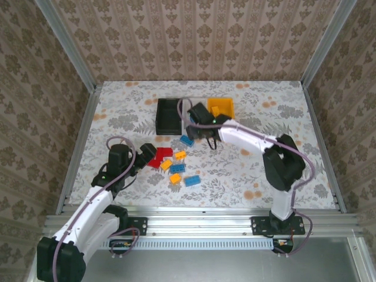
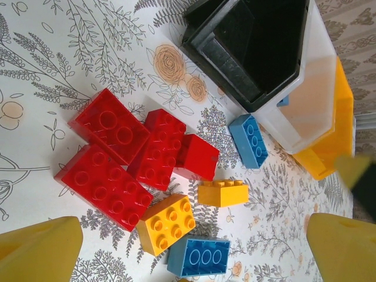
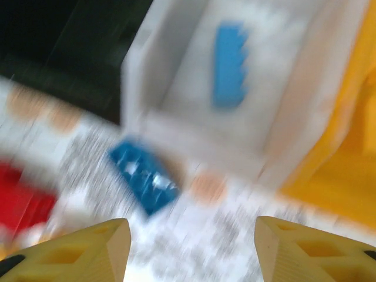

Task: Sort the legos into containers by color

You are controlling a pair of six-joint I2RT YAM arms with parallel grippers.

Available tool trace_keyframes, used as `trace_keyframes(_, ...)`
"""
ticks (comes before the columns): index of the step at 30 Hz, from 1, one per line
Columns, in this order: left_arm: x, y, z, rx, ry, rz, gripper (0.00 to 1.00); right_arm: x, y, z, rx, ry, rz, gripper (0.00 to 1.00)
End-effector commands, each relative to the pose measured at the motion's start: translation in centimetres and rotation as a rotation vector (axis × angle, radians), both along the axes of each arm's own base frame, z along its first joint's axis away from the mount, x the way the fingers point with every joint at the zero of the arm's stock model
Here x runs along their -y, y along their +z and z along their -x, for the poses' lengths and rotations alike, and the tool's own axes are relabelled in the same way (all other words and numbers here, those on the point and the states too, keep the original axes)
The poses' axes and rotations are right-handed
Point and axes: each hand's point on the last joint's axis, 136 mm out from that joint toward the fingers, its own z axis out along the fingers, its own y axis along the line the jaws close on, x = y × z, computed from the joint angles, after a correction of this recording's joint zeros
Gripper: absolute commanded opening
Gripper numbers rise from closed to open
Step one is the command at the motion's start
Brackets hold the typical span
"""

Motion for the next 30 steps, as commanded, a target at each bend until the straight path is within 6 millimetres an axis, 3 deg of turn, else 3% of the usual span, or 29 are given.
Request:
trace_keyframes(1,0.7,0.4,0.0,0.006,-0.029,0.026,1.00,-1.2,-1.5,6.9,-0.066,0.097,0.025,0.67)
trace_keyframes(4,1.2,0.4,0.2,0.010,-0.062,0.026,1.00,-0.5,-3.8,12.1,-0.124,0.167,0.141,0.71)
trace_keyframes(6,1.4,0.3,0.3,0.012,-0.071,0.019,1.00,-0.3,-5.0,14.6,-0.149,0.212,0.202,0.74)
trace_keyframes(9,1.4,0.5,0.5,0.016,-0.073,0.020,1.00,0.4,-6.0,17.2,-0.166,0.267,0.292,0.76)
trace_keyframes(12,1.2,0.8,0.7,0.032,-0.068,0.015,1.00,0.9,-7.1,18.6,-0.196,0.291,0.308,0.80)
trace_keyframes(15,0.7,0.6,0.8,0.046,-0.038,0.013,1.00,1.0,-8.0,17.9,-0.184,0.291,0.346,0.81)
trace_keyframes(21,0.4,0.8,1.0,0.056,-0.017,0.021,1.00,1.0,-9.6,13.9,-0.172,0.233,0.331,0.79)
trace_keyframes(30,0.0,0.7,1.1,0.063,-0.013,-0.007,1.00,-1.3,-8.8,11.3,-0.080,0.280,0.291,0.79)
